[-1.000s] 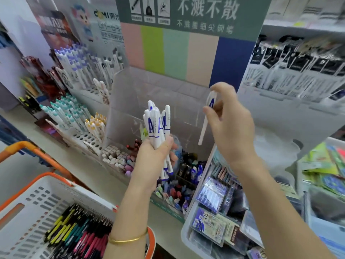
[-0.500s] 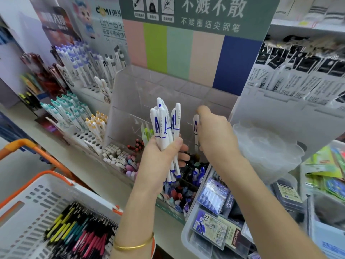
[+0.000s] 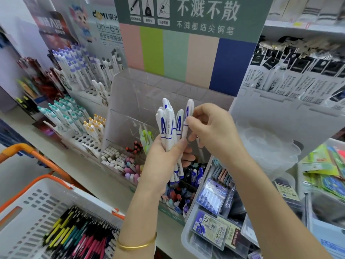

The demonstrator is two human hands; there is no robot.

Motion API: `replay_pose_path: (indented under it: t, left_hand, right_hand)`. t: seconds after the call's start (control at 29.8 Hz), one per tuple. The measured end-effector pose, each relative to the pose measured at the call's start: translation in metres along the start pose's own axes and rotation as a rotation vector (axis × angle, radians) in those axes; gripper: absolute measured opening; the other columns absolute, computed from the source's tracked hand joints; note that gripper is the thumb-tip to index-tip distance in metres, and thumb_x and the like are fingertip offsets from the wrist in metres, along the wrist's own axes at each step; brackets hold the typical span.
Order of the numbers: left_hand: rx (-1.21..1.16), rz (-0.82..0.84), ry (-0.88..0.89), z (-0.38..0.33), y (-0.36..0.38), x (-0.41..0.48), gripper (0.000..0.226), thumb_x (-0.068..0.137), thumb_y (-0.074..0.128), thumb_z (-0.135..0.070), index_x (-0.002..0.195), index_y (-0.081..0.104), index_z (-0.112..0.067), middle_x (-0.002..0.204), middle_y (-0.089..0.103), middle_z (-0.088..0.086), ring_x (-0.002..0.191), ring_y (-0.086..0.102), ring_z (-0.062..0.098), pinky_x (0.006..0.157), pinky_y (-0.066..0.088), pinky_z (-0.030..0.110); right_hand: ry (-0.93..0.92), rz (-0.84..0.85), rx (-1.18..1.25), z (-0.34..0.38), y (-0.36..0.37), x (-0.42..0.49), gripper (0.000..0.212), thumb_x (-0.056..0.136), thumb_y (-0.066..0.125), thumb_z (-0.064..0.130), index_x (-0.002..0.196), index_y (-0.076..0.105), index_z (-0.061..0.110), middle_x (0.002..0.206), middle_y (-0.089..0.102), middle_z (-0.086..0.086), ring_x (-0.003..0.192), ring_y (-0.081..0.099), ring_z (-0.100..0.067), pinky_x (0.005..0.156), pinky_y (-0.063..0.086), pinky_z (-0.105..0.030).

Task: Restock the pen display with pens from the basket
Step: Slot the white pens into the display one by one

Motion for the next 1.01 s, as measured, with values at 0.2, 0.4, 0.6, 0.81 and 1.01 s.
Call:
replay_pose_path:
  t: [0.2, 0.4, 0.6, 0.81, 1.01]
  left_hand:
    - [0.069, -0.138, 0.02, 0.002, -0.013, 0.004, 0.007, 0.098, 0.054, -0.013, 0.104, 0.056, -0.016, 0.083, 0.071, 0.006, 0.064, 0.071, 0.015, 0.055, 0.055, 0.024]
    - [0.07, -0.096, 0.054, -0.001, -0.007, 0.001, 0.014, 0.099, 0.053, -0.013, 0.113, 0.056, -0.016, 0.082, 0.074, 0.003, 0.066, 0.072, 0.016, 0.057, 0.055, 0.022]
    - [0.054, -0.067, 0.039, 0.0, -0.003, -0.002, 0.022, 0.099, 0.053, -0.011, 0.12, 0.055, -0.01, 0.085, 0.075, 0.004, 0.074, 0.074, 0.018, 0.061, 0.057, 0.024]
    - [0.051, -0.03, 0.018, 0.001, -0.005, -0.005, 0.024, 0.099, 0.054, -0.012, 0.122, 0.055, -0.008, 0.089, 0.076, 0.005, 0.078, 0.074, 0.021, 0.066, 0.059, 0.029]
    - [-0.007, 0.068, -0.001, -0.004, 0.005, -0.008, 0.031, 0.091, 0.062, -0.023, 0.12, 0.057, -0.013, 0.087, 0.076, 0.007, 0.078, 0.074, 0.026, 0.065, 0.059, 0.032]
  right_hand:
    - [-0.017, -0.39, 0.156, 0.001, -0.041, 0.002, 0.015, 0.09, 0.054, 0.007, 0.081, 0.053, 0.018, 0.074, 0.063, -0.007, 0.054, 0.062, -0.012, 0.043, 0.046, -0.023]
    - [-0.036, -0.235, -0.299, -0.003, -0.017, -0.008, 0.01, 0.089, 0.059, 0.017, 0.087, 0.057, 0.007, 0.076, 0.062, -0.004, 0.069, 0.062, -0.026, 0.066, 0.052, -0.043]
    - [0.126, -0.036, -0.678, -0.013, 0.012, -0.008, 0.013, 0.096, 0.047, 0.014, 0.088, 0.038, 0.011, 0.089, 0.059, -0.01, 0.069, 0.041, -0.025, 0.055, 0.029, -0.032]
    - [0.08, -0.138, -0.587, -0.012, 0.005, -0.01, 0.004, 0.097, 0.046, 0.006, 0.093, 0.045, 0.007, 0.09, 0.063, -0.012, 0.07, 0.051, -0.025, 0.059, 0.04, -0.034]
    - [0.04, -0.001, -0.019, -0.003, 0.009, -0.017, 0.026, 0.095, 0.055, 0.029, 0.086, 0.065, 0.006, 0.066, 0.063, -0.001, 0.058, 0.057, -0.014, 0.056, 0.051, -0.034]
Point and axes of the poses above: each hand's wrist, its own x-axis towards the middle knuckle, its own y-axis out of the palm, z = x × y, the point moved 5 cm from there along x, towards the middle knuckle
